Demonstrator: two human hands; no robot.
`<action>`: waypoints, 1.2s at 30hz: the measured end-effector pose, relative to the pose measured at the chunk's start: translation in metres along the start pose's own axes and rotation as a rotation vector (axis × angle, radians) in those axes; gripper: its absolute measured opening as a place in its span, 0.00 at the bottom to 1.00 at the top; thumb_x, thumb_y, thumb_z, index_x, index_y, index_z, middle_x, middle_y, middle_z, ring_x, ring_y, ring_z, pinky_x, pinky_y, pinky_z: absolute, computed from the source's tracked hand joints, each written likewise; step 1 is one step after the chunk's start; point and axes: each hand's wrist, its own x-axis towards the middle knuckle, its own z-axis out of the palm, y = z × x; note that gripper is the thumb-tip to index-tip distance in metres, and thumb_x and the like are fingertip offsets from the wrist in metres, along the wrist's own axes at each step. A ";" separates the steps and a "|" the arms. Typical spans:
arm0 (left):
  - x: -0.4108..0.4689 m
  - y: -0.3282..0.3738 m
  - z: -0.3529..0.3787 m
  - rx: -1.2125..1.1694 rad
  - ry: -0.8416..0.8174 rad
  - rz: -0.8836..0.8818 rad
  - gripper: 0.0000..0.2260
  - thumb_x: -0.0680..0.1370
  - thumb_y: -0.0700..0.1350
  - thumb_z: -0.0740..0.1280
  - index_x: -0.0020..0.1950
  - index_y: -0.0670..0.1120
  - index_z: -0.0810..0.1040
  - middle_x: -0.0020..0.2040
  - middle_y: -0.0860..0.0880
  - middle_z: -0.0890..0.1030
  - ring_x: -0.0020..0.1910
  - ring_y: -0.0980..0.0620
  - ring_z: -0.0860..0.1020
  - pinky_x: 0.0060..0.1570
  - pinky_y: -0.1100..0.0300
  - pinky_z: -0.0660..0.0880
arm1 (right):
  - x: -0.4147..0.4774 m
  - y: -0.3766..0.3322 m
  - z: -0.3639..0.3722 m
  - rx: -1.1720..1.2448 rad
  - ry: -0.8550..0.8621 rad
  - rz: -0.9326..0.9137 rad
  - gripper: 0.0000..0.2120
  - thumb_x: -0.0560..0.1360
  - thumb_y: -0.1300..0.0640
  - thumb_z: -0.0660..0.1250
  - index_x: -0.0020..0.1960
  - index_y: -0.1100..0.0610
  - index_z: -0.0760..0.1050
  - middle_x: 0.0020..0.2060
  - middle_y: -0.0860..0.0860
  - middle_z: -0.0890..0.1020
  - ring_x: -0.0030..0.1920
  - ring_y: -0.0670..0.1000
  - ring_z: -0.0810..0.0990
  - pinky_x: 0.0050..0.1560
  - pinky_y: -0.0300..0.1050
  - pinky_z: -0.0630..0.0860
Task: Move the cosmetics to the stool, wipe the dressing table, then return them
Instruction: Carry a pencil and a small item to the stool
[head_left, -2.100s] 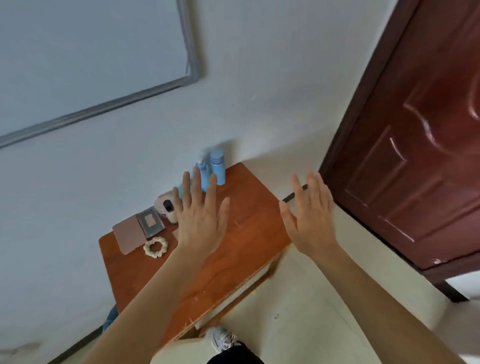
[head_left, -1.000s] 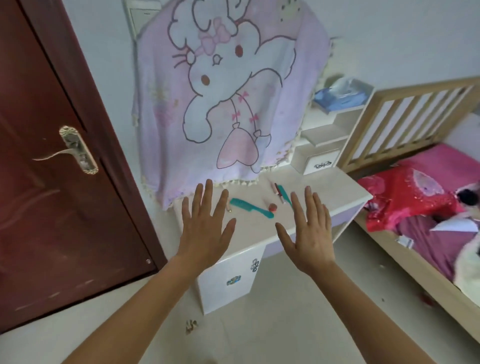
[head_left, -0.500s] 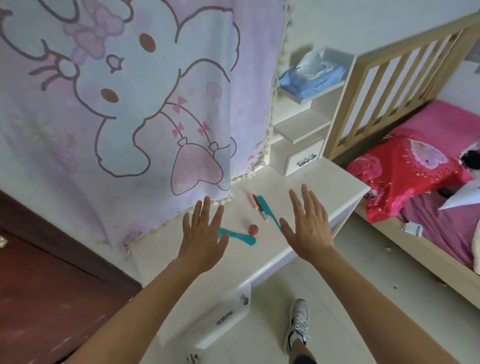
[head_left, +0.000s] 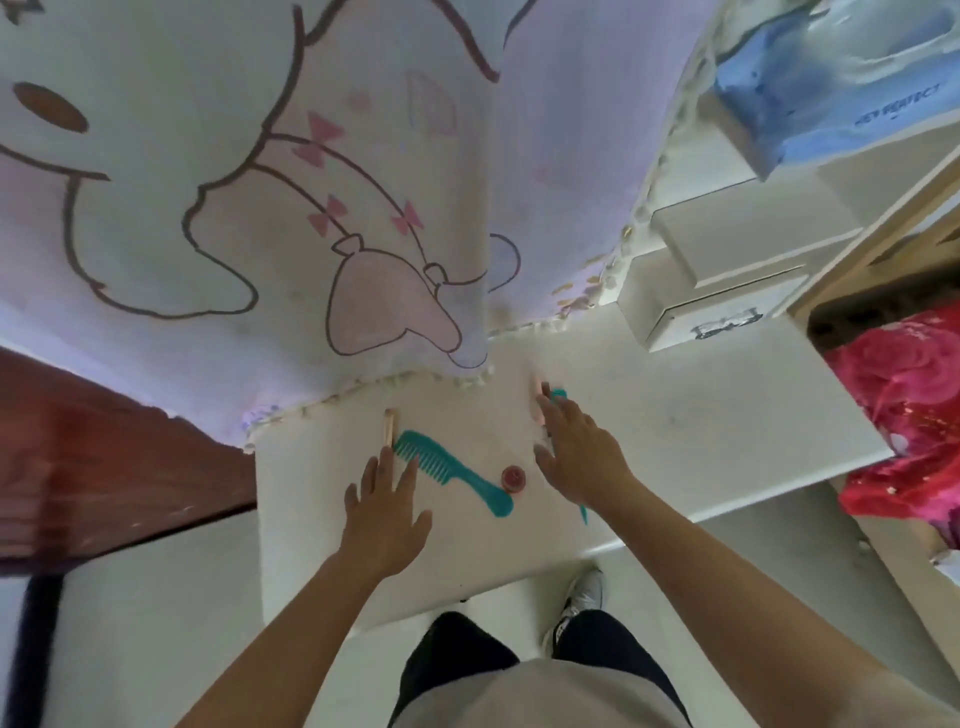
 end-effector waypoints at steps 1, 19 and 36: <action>0.001 -0.002 0.006 -0.010 -0.023 -0.015 0.32 0.82 0.59 0.53 0.80 0.51 0.42 0.80 0.43 0.37 0.79 0.43 0.41 0.75 0.42 0.46 | 0.005 -0.004 0.008 0.010 -0.045 -0.012 0.34 0.80 0.46 0.61 0.80 0.50 0.47 0.74 0.53 0.62 0.63 0.59 0.75 0.57 0.55 0.77; 0.114 -0.046 0.020 -0.406 0.085 -0.134 0.32 0.79 0.41 0.61 0.79 0.48 0.49 0.60 0.40 0.69 0.53 0.41 0.74 0.48 0.45 0.76 | 0.043 -0.047 0.098 0.013 -0.228 0.118 0.18 0.78 0.54 0.69 0.66 0.50 0.71 0.62 0.51 0.68 0.45 0.50 0.77 0.47 0.47 0.82; 0.004 -0.075 -0.072 -0.413 0.640 -0.224 0.34 0.77 0.36 0.64 0.80 0.50 0.55 0.56 0.44 0.75 0.41 0.47 0.74 0.35 0.59 0.67 | 0.058 -0.116 -0.031 0.000 0.172 -0.315 0.12 0.81 0.53 0.60 0.63 0.52 0.73 0.60 0.53 0.71 0.44 0.54 0.80 0.49 0.50 0.79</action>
